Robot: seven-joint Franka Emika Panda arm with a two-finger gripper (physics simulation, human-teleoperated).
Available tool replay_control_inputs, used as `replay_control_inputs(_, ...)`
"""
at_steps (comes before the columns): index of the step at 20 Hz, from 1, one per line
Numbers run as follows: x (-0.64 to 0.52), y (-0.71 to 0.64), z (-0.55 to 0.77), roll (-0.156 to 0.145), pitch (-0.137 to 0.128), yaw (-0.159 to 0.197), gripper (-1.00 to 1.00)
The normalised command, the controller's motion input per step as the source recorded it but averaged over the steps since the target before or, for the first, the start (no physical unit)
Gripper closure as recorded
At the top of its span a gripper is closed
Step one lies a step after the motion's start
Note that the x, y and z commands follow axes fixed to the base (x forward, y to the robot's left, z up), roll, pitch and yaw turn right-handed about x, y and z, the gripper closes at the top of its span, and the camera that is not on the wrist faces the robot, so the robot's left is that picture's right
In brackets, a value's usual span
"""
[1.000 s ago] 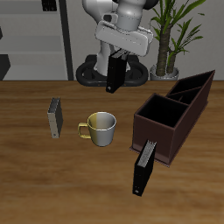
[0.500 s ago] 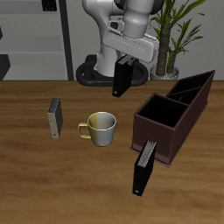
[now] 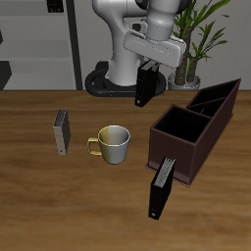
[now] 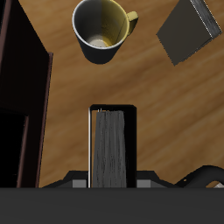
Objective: Place the right black book into the left desk caddy's front compartment
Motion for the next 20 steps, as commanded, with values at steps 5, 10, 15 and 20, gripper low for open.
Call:
replay_control_inputs(5, -0.02, 0.20, 0.04, 0.015, 0.000, -0.015, 1.00)
replay_control_inputs(10, -0.02, 0.24, 0.07, 0.050, -0.011, -0.001, 1.00)
replay_control_inputs(15, 0.04, 0.22, 0.03, 0.036, 0.006, -0.009, 1.00)
replay_control_inputs(20, 0.06, 0.33, 0.03, 0.050, 0.003, -0.011, 1.00)
